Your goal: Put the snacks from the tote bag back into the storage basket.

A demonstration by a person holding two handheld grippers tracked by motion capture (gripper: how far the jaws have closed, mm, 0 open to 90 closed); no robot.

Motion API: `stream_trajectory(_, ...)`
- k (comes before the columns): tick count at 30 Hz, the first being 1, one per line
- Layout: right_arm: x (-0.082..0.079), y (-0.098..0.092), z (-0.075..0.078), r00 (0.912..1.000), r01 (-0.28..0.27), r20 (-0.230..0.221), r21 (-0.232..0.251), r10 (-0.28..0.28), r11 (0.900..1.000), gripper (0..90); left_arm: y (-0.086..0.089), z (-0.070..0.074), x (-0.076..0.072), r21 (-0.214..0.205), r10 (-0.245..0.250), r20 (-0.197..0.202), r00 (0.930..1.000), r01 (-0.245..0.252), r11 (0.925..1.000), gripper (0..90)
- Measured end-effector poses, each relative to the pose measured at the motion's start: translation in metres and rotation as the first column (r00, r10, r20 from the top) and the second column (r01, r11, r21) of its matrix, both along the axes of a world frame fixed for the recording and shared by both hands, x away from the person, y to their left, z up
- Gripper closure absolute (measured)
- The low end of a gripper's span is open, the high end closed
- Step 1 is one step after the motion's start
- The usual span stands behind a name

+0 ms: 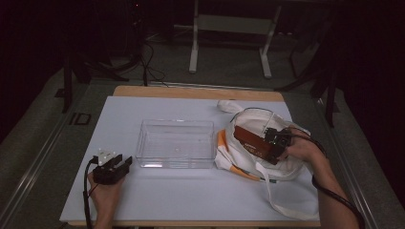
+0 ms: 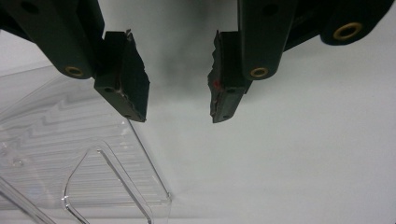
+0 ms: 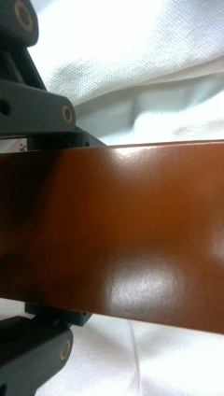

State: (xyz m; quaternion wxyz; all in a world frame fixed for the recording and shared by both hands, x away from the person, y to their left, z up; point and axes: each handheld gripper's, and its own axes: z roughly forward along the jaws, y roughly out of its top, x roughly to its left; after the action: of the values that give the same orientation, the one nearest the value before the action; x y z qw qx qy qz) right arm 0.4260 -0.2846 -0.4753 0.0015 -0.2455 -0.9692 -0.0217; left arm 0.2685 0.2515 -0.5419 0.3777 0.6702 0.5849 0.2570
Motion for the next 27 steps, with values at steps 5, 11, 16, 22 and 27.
stream_trajectory(5,-0.002,-0.005,0.004,0.9999,0.007,0.01,0.022,-0.007,0.9997,43.7,0.0,0.0,0.0,0.0,0.0,0.0,1.0,0.0,1.0,57.2)
stream_trajectory(11,-0.005,-0.016,0.014,0.9995,0.017,0.026,0.042,-0.018,0.999,44.0,0.0,0.0,0.0,0.001,0.001,0.0,1.0,-0.001,1.0,57.3)
stream_trajectory(16,-0.008,-0.024,0.022,0.9985,0.029,0.044,0.062,-0.031,0.9976,44.0,0.0,0.0,0.0,0.002,0.002,0.0,1.0,-0.002,1.0,57.3)
stream_trajectory(22,-0.011,-0.026,0.028,0.9989,0.016,0.043,0.033,-0.018,0.9993,43.9,0.0,0.0,0.0,0.001,0.001,0.001,1.0,-0.001,1.0,57.2)
stream_trajectory(27,-0.012,-0.025,0.036,0.9984,-0.001,0.057,0.046,-0.001,0.9989,43.9,0.0,0.0,0.0,0.001,0.002,0.0,1.0,-0.002,1.0,57.2)
